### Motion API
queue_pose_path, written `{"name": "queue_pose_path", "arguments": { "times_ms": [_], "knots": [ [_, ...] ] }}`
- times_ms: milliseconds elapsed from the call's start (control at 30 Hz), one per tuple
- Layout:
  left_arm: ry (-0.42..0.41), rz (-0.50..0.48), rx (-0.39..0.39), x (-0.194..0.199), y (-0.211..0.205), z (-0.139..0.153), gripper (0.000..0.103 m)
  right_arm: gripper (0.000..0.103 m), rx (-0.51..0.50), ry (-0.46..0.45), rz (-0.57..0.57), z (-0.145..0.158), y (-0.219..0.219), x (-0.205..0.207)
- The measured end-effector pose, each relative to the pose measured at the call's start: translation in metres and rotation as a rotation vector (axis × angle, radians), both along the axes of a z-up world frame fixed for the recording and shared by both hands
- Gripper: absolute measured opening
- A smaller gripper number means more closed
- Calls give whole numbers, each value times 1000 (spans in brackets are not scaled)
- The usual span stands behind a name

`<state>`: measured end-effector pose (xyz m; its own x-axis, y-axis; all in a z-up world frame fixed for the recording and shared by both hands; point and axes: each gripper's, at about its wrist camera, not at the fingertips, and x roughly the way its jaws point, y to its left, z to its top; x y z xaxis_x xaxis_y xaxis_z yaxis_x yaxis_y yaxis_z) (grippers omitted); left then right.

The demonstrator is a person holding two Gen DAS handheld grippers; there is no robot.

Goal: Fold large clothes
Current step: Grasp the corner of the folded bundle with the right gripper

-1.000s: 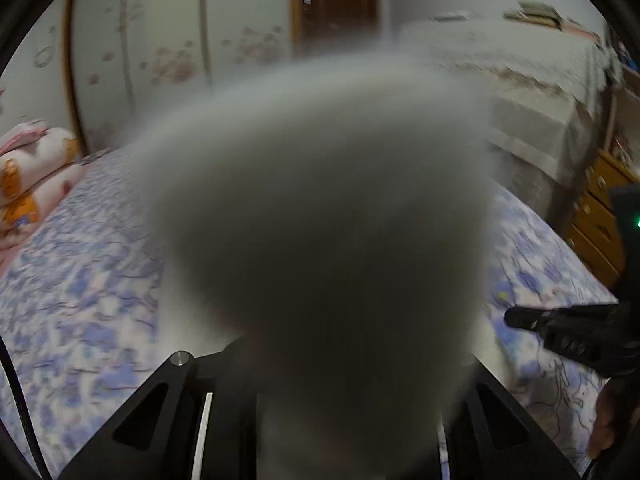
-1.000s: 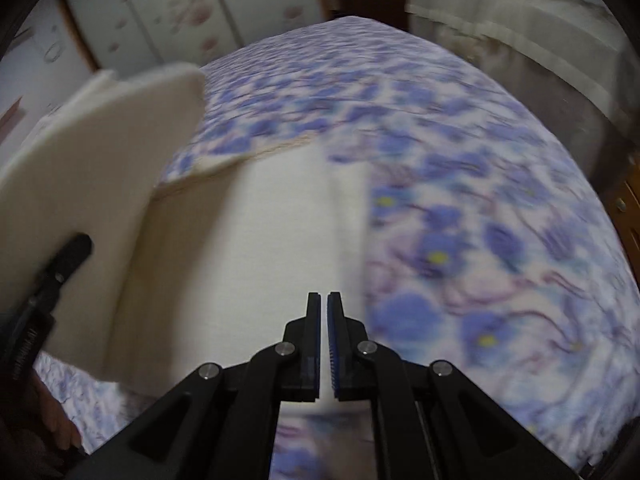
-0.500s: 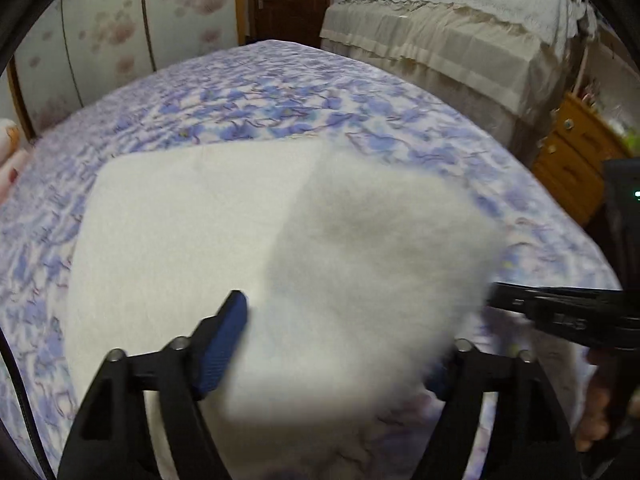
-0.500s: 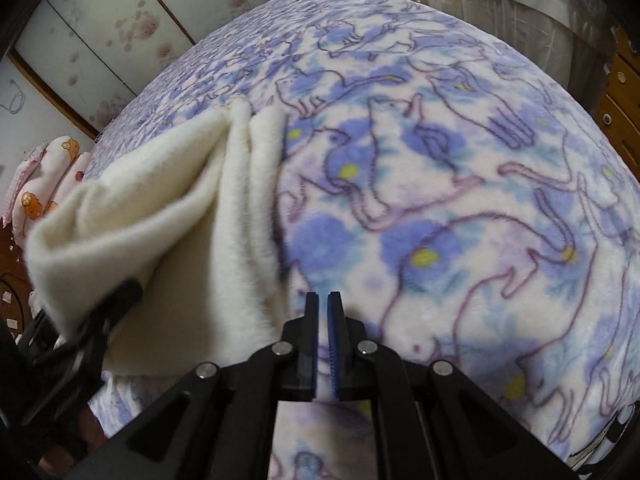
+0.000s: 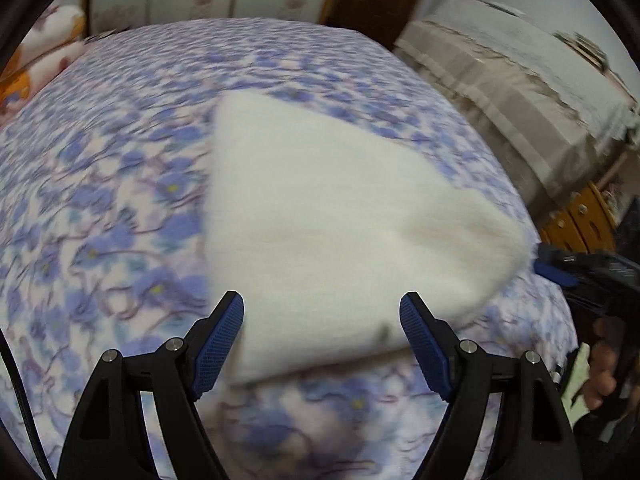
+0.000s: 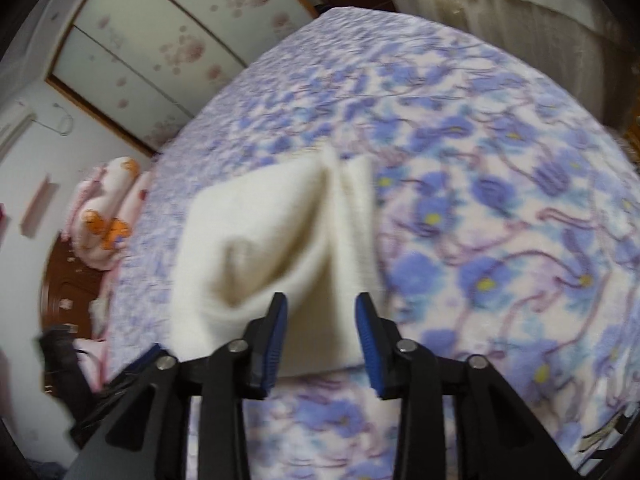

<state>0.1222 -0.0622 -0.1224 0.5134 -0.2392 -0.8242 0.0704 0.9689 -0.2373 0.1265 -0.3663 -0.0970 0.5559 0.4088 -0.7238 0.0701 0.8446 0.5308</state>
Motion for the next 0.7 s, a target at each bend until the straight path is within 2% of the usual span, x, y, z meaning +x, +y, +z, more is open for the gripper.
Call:
{"name": "queue_pose_path", "arguments": {
  "times_ms": [33,67,200,300,400,500,533,567,600,667,700],
  "knots": [
    [13,19,6,1,9,-3,79,55,21,-5,22,4,6,3],
    [26,33,9,2,17,-8,79,62,29,-5,41,8,12,6],
    [54,69,16,12,39,-20,79,62,29,55,108,12,37,29],
    [77,75,-19,20,49,-28,79,62,-9,169,119,-2,49,55],
    [88,75,-37,28,53,-33,79,62,-4,263,136,-18,58,70],
    [98,64,-62,37,55,-38,81,62,-40,275,176,-26,68,81],
    [102,64,-69,39,56,-39,83,57,-31,279,186,-30,70,84],
    [106,66,-75,42,56,-41,84,40,-9,292,201,-37,73,89],
    [109,67,-83,44,56,-42,84,29,11,311,221,-45,75,92],
    [117,66,-93,49,56,-44,84,21,-24,309,226,-51,77,95],
    [115,67,-92,51,56,-43,84,20,-38,286,235,-49,79,94]
  ]
}}
